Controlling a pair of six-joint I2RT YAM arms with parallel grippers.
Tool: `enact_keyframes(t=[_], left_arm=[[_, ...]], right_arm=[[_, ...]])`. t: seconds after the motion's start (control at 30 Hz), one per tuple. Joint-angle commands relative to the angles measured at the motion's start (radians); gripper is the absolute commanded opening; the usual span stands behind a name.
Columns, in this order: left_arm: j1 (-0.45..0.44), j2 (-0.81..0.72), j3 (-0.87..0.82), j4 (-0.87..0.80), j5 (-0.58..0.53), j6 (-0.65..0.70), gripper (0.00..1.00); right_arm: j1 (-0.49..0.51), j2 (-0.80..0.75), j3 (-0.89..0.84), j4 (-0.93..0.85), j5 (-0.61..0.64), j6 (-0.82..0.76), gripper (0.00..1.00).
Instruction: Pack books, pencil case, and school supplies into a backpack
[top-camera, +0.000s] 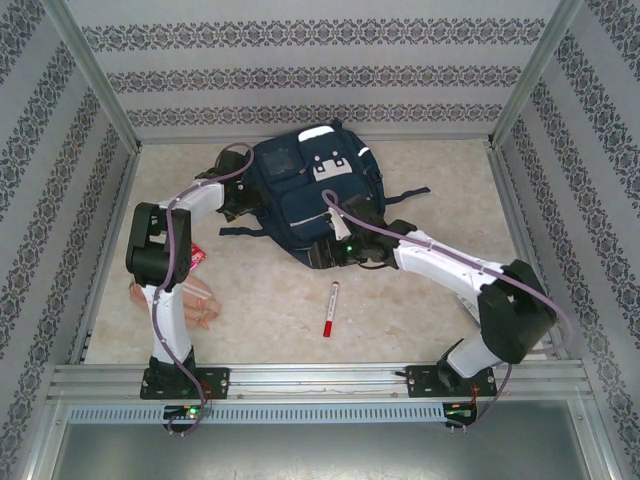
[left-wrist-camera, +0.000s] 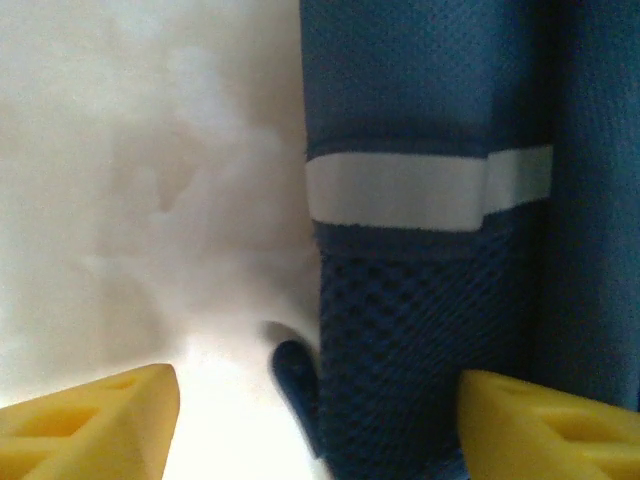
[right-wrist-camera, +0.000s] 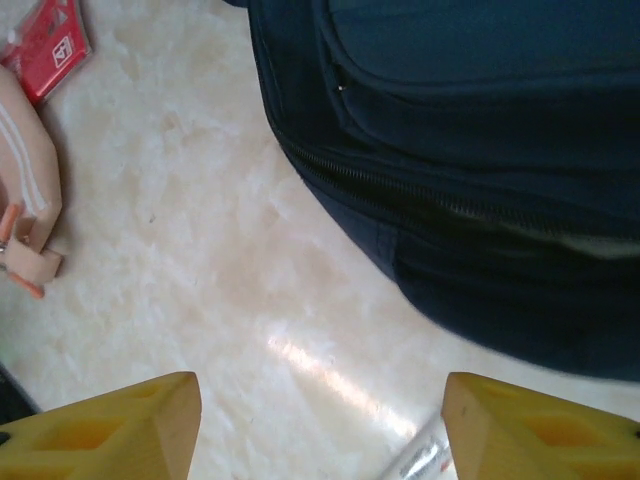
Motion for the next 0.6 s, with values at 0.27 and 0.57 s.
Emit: enact_keyframes(t=[0.27,0.57], left_arm=[[-0.011,-0.107,-0.154,0.280,0.104,-0.065,0.00],[-0.121,-0.374,-0.308,0.181,0.091,-0.122,0.00]], right_arm=[[-0.078,0.120,0.043,0.021,0.109,-0.062,0.53],[-0.254,0.143,0.048,0.017,0.158,-0.175,0.49]])
